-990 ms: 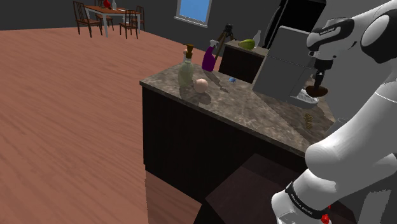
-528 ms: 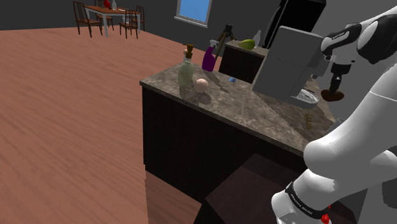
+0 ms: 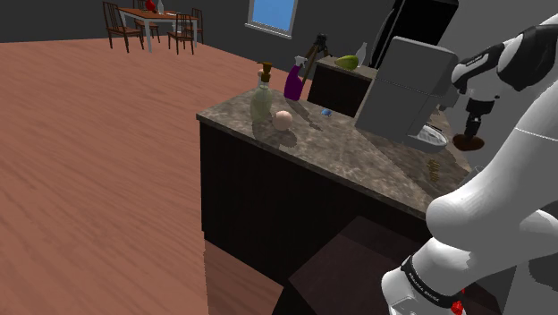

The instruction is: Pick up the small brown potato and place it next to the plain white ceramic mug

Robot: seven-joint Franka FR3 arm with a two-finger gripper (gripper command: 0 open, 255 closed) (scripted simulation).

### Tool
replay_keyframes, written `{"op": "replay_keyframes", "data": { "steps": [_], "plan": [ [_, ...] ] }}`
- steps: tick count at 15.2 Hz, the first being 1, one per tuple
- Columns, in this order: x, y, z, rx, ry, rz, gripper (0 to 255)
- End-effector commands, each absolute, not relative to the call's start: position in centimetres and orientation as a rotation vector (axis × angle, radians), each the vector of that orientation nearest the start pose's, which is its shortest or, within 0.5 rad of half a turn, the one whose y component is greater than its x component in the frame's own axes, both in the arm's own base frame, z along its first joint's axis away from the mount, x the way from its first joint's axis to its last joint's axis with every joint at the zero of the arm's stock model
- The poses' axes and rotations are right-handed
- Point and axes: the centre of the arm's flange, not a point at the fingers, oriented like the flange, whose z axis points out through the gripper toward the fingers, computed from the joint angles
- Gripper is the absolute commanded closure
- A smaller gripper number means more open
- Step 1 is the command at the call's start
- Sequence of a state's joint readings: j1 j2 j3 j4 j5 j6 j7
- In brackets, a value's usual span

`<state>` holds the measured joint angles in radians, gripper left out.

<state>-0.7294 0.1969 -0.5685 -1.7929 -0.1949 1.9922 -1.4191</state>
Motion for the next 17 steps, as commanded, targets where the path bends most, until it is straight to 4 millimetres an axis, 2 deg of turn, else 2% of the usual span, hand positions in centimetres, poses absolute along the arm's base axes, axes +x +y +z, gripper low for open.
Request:
{"op": "replay_keyframes", "data": {
  "steps": [1, 17],
  "plan": [
    [17.1, -58.9, 44.9, -3.184, -0.334, 0.438, 255],
    [17.1, -58.9, 36.4, -3.184, -0.334, 0.438, 255]
  ]
}}
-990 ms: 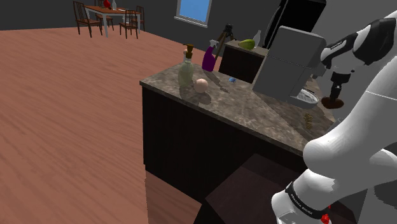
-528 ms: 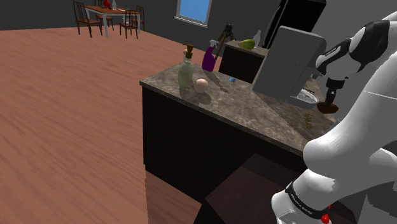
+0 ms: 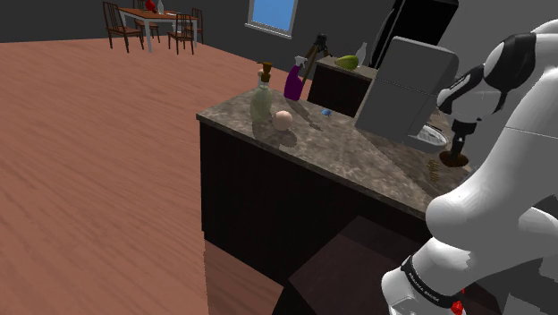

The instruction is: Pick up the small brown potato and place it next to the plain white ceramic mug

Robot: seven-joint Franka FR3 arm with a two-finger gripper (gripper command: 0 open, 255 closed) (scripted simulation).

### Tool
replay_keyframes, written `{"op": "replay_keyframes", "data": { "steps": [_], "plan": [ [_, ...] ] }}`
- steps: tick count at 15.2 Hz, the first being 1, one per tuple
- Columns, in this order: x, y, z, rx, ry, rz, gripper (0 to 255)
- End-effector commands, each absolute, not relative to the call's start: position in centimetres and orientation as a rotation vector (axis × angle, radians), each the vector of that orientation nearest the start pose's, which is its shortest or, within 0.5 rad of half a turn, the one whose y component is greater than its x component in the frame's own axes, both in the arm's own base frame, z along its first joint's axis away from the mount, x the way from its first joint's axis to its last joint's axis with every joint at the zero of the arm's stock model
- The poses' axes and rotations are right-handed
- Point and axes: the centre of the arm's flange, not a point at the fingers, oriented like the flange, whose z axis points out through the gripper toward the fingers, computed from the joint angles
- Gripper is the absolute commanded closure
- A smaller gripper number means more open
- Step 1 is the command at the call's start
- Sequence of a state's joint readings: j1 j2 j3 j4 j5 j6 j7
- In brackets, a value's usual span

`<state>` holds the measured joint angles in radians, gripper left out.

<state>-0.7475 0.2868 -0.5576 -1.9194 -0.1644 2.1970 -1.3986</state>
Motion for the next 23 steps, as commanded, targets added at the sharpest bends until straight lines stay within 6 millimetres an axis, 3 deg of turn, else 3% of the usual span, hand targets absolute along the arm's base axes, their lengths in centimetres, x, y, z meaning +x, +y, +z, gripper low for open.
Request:
{"op": "replay_keyframes", "data": {
  "steps": [1, 7, 14, 15, 20, 23],
  "plan": [
    [17.1, -58.9, 35.9, -3.184, -0.334, 0.438, 255],
    [17.1, -58.9, 32.7, -3.184, -0.334, 0.438, 255],
    [17.1, -58.9, 32.7, -3.184, -0.334, 0.437, 255],
    [17.0, -59.0, 32.7, -3.184, -0.334, 0.437, 0],
    [17.1, -58.9, 32.7, -3.184, -0.334, 0.438, 0],
    [18.1, -58.4, 36.5, -3.184, -0.334, 0.438, 0]
  ]
}}
